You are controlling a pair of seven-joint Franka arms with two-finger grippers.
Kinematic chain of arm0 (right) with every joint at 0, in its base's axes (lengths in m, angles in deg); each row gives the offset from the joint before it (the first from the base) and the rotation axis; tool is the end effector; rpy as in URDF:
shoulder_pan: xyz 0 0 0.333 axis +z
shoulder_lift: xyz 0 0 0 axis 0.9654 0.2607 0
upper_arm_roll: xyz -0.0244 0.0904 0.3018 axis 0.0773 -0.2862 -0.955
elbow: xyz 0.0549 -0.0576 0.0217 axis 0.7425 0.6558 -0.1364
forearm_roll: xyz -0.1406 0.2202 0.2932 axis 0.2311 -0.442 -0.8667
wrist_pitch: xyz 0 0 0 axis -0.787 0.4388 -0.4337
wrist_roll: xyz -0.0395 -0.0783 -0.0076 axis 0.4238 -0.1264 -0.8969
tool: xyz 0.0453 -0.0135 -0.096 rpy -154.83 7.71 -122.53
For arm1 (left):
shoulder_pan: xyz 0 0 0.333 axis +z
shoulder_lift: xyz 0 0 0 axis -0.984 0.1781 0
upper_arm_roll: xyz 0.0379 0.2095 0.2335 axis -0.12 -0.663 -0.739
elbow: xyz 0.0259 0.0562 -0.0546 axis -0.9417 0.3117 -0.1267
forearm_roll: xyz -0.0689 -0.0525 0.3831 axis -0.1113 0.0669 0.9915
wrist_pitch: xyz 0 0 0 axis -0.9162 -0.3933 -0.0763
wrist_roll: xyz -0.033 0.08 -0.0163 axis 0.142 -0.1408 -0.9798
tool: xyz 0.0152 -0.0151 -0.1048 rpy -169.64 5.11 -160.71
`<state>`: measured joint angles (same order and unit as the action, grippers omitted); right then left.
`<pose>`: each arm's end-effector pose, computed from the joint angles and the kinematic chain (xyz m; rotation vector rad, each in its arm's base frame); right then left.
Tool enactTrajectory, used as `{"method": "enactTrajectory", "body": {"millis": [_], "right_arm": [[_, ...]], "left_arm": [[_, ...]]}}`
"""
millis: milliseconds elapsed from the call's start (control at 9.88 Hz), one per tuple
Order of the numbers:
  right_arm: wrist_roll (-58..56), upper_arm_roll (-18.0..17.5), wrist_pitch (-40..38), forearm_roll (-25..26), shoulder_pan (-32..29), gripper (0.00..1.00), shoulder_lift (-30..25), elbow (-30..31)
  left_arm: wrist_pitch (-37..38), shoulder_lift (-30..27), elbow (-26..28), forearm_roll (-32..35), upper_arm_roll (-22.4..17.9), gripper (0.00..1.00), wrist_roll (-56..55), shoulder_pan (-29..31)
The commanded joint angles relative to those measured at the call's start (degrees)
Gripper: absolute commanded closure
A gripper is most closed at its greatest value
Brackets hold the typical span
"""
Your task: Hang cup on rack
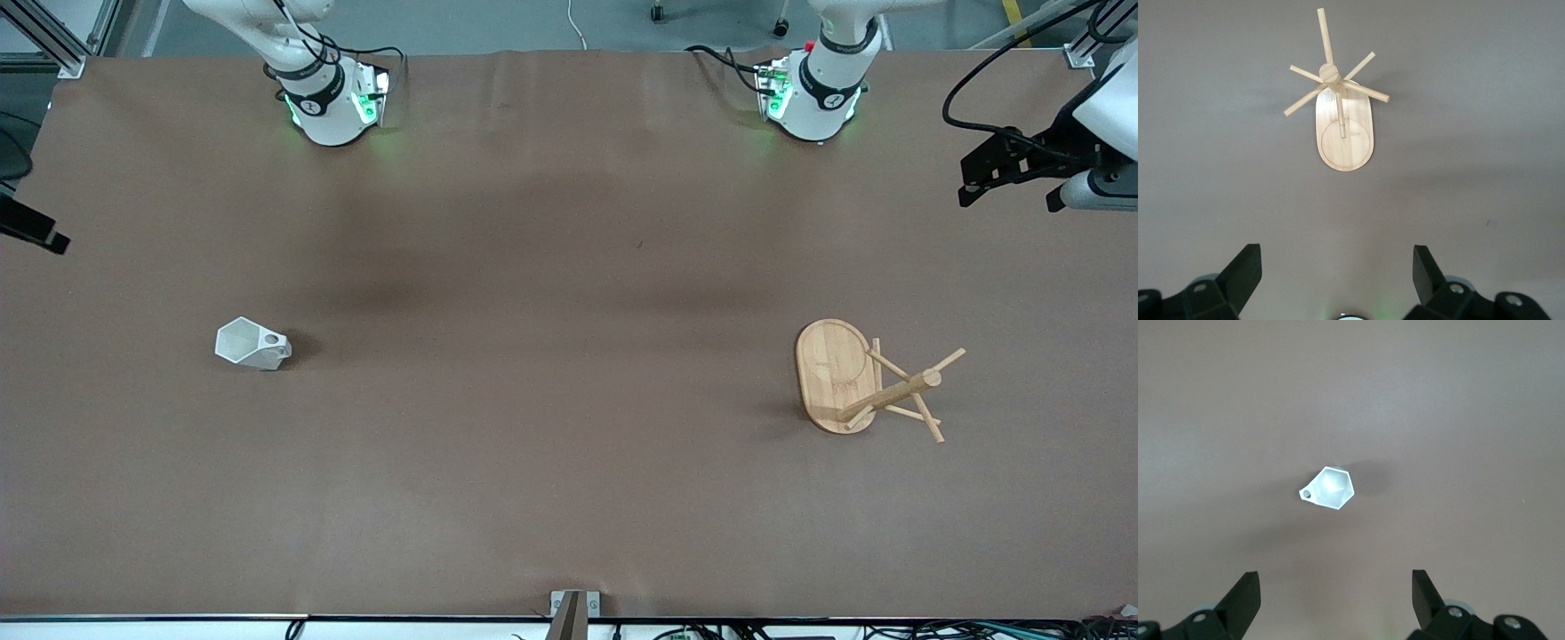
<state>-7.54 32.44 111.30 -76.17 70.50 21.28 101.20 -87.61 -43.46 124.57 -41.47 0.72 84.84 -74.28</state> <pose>0.5679 -0.0927 0.6041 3.1282 -0.2256 -0.0488 0.5326 -0.0582 0.6699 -3.1353 0.1352 0.0082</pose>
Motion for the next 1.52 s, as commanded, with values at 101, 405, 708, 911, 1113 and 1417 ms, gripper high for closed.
{"method": "enactTrajectory", "body": {"millis": [101,405,708,911,1113,1417], "right_arm": [[-8.9,0.5,21.6,-0.3,0.6,0.00,2.3,17.8],[-15.3,0.6,39.7,-0.3,-0.9,0.00,6.2,29.5],[-16.7,0.4,55.9,-0.3,-0.8,0.05,11.2,37.5],[-16.8,0.2,58.4,-0.3,-0.5,0.17,13.0,39.2],[-17.0,0.1,58.5,-0.3,-0.1,0.33,13.2,39.3],[-17.0,0.1,58.5,-0.4,-0.3,0.60,13.9,39.3]], "left_arm": [[-0.2,0.9,0.6,-0.9,0.1,0.00,1.2,-0.3],[-0.2,1.0,0.6,-2.1,0.3,0.00,1.2,-0.3],[0.0,0.9,0.7,-1.5,0.3,0.00,1.0,-0.4],[0.2,0.8,0.8,-1.5,0.4,0.00,2.9,-0.1],[0.2,0.9,0.9,-1.6,0.3,0.00,3.4,0.0],[-1.9,2.3,1.0,-2.1,0.3,0.00,3.3,0.3]]}}
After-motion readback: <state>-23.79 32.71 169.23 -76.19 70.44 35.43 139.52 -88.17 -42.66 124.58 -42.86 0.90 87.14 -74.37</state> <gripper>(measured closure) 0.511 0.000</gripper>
